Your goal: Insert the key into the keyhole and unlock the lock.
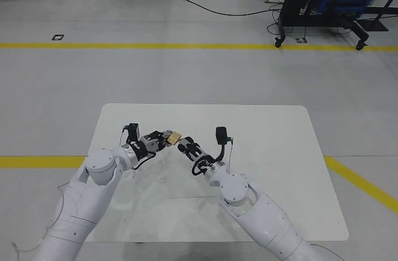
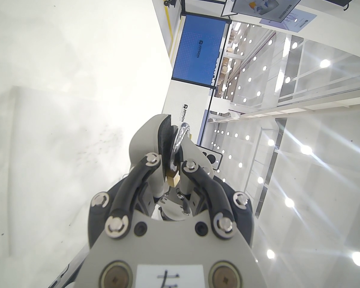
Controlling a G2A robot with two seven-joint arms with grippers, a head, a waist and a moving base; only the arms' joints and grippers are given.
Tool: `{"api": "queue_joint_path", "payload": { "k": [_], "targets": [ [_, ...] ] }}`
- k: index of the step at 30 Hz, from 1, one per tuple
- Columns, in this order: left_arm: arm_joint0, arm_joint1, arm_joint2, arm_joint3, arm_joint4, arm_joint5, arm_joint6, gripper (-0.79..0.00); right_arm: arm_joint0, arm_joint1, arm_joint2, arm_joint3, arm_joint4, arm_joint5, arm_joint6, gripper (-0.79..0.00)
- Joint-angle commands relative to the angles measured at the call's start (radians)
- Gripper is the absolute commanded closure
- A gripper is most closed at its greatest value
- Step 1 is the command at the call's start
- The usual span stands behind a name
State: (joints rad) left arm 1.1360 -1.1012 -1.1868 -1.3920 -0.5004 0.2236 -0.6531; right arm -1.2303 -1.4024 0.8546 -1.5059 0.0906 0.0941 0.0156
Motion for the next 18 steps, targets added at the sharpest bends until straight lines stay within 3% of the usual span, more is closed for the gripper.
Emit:
{"api": "queue_joint_path", "payload": {
  "k": [1,12,18],
  "targets": [
    [0.001,-0.001,-0.001,0.001,-0.003,0.002,0.000,0.000,0.000,-0.002,0.000,0.002,-0.001,-0.002,-0.003,-0.785],
    [0.001,-0.002,-0.021,0.034,-0.028,-0.005,-0.006,0.000,-0.005,-0.007,0.014,0.000,-0.006,-0.034,-0.005,-0.785],
    [-0.017,-0.006,-0.038,0.109,-0.120,0.015,-0.081,0.000,-0.005,-0.007,0.014,0.000,-0.006,-0.034,-0.005,-0.785]
  ]
}}
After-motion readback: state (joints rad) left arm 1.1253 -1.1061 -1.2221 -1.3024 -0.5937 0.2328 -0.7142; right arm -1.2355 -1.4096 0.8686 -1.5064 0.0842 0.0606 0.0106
